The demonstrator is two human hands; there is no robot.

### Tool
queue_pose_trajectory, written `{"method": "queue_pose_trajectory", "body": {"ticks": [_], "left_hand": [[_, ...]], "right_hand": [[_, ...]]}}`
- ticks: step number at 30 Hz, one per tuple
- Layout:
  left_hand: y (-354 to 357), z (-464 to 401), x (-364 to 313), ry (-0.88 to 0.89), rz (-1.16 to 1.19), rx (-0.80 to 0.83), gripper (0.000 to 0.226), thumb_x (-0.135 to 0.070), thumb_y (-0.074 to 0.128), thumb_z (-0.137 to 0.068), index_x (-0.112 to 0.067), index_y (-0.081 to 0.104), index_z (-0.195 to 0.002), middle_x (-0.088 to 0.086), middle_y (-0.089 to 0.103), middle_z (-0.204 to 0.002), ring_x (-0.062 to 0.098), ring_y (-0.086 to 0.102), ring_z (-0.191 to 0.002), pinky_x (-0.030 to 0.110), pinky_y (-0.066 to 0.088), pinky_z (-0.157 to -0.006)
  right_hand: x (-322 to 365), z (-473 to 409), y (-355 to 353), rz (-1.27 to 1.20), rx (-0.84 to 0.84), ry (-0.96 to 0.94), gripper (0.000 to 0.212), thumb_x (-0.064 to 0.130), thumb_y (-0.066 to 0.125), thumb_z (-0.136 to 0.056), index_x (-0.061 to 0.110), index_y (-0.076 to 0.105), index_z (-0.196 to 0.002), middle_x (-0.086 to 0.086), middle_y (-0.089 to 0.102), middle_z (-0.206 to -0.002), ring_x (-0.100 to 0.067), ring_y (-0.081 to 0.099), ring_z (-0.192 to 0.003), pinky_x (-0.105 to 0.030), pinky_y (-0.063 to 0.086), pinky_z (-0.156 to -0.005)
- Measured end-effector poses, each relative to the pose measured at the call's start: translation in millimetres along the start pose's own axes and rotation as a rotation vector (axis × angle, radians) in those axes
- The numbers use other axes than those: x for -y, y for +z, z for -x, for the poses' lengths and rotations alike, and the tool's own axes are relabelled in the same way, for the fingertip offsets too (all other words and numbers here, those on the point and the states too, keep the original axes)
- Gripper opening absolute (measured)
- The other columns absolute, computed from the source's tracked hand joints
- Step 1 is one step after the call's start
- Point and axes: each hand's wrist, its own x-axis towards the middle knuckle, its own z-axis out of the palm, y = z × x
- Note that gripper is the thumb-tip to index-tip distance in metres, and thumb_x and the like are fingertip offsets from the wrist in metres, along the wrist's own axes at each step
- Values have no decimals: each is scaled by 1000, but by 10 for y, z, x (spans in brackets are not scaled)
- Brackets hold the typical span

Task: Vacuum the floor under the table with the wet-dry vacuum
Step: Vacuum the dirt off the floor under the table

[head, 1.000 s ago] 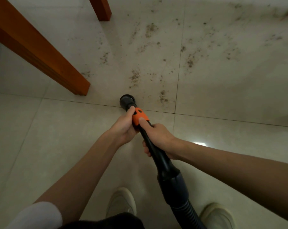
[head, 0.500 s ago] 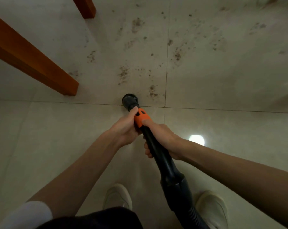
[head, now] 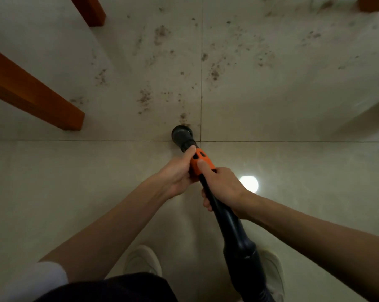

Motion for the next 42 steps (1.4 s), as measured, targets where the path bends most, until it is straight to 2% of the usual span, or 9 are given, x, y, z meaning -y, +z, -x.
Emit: {"method": "queue_pose_trajectory", "body": {"ticks": [8, 11, 14, 20, 23, 28, 33, 37, 42], "left_hand": [[187, -29, 25, 15, -33, 51, 42, -35, 39, -100, 0, 50, -121, 12, 60, -97, 19, 59, -85, 28, 48, -65], [231, -46, -12, 0, -58, 64, 36, -36, 39, -100, -4, 55, -106, 14, 60, -105, 21, 59, -93, 28, 48, -69], [257, -74, -45, 2, -74, 68, 38, -36, 40, -100, -3, 53, -112, 18, 59, -118, 26, 57, -106, 32, 48, -77], [173, -115, -29, 45, -35, 38, 41, -35, 41, -99, 0, 52, -115, 17, 61, -110, 25, 59, -101, 30, 50, -76], [53, -101, 21, 76, 7, 13, 36, -34, 40, -100, -1, 55, -103, 15, 63, -99, 21, 61, -91, 30, 50, -78], [-186, -80, 23, 119, 48, -23, 41, -32, 40, -100, 4, 51, -115, 20, 61, -107, 22, 61, -92, 30, 51, -75], [-408, -79, -47, 155, 90, -87, 38, -33, 41, -100, 2, 53, -107, 18, 62, -101, 22, 62, -92, 31, 51, -73], [-550, -108, -172, 185, 142, -131, 39, -33, 41, -100, 3, 53, -109, 15, 62, -99, 20, 61, -88, 29, 50, -68], [-540, -170, -331, 211, 137, -146, 34, -33, 40, -100, -5, 56, -91, 10, 61, -88, 17, 60, -80, 29, 50, -68]], "right_hand": [[-41, 7, -106, -5, -84, -2, 46, 46, 42, -97, 2, 56, -89, -8, 55, -58, -13, 53, -38, -20, 45, -40], [-44, -22, -127, 10, -117, -7, 47, 46, 42, -97, 2, 56, -90, -8, 56, -58, -13, 53, -38, -20, 44, -40], [-29, -56, -169, -3, -130, -6, 46, 46, 42, -97, 3, 57, -87, -8, 56, -58, -13, 53, -37, -20, 44, -40], [-7, -133, -171, -30, -44, -8, 45, 45, 44, -96, 3, 56, -84, -7, 55, -54, -15, 53, -38, -23, 46, -42], [-4, -158, -96, -11, 18, -9, 45, 45, 44, -96, 3, 55, -85, -8, 55, -55, -16, 52, -39, -24, 46, -42], [48, -245, 46, 36, 101, -14, 46, 46, 43, -97, 3, 54, -86, -8, 55, -58, -15, 53, -40, -24, 46, -42], [169, -337, 227, 29, 170, 1, 46, 46, 45, -96, 2, 55, -89, -9, 54, -60, -17, 52, -43, -24, 47, -44], [299, -442, 384, 22, 185, -30, 47, 46, 44, -96, 0, 54, -90, -11, 53, -60, -18, 51, -43, -25, 46, -43], [407, -542, 427, 13, 161, -50, 48, 47, 43, -97, 2, 55, -86, -9, 53, -57, -16, 52, -41, -21, 45, -40]]}}
